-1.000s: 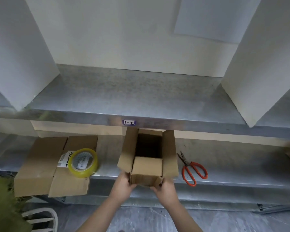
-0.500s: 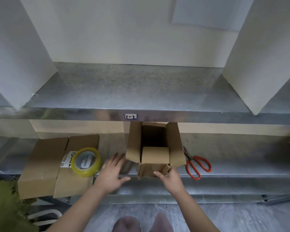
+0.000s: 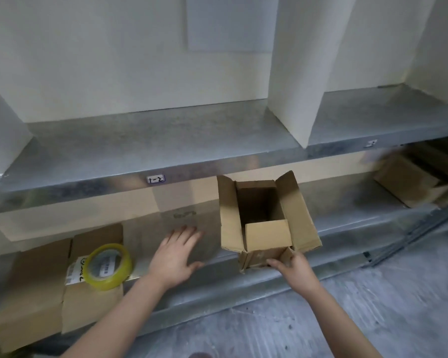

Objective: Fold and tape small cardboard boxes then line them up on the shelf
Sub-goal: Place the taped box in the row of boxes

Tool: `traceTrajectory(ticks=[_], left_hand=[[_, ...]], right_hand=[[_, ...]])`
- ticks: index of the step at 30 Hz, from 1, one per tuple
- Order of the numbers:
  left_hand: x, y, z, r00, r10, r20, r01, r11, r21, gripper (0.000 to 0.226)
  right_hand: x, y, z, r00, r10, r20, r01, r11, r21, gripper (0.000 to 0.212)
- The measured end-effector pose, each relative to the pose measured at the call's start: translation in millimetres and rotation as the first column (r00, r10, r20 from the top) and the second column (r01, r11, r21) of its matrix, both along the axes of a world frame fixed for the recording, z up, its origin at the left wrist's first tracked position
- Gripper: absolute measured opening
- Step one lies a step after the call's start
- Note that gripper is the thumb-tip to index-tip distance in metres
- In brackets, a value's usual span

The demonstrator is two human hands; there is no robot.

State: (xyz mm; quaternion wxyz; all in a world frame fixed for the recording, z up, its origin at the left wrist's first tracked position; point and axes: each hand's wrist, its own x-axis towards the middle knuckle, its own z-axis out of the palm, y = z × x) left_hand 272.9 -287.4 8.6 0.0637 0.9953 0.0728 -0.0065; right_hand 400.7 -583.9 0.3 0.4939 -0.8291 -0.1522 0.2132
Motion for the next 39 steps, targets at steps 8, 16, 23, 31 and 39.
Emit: traceTrajectory(ticks=[8,16,23,31,39], left_hand=[[76,-126,-4,0.996,-0.084,0.031,0.084,0.996,0.001,0.084],[163,-273,-7,0.993,-0.113,0.018,0.114,0.993,-0.032,0.08],[253,-348,-5,0.987,-0.157,0.022,0.157,0.987,-0.037,0.075],[363,-417,-18,0.999,-0.027,-0.026,0.018,0.954,-0.298,0.083],[429,-471,-35,0.979,0.143,-0.148,-0.205,0.677,-0.707,0.065]], right_hand=[[61,-137,15,0.994,-0.106,-0.016,0.107,0.994,0.017,0.022],[168,-278,26,0.998,-0.053,-0.035,0.052,0.998,-0.032,0.025],[264,-358,27,0.996,-0.035,-0.084,0.027,0.996,-0.087,0.035],[369,-392,-3,0.974,-0.003,-0.227,-0.028,0.991,-0.131,0.068],[415,-394,-16,0.981,-0.045,-0.191,0.031,0.997,-0.077,0.047]])
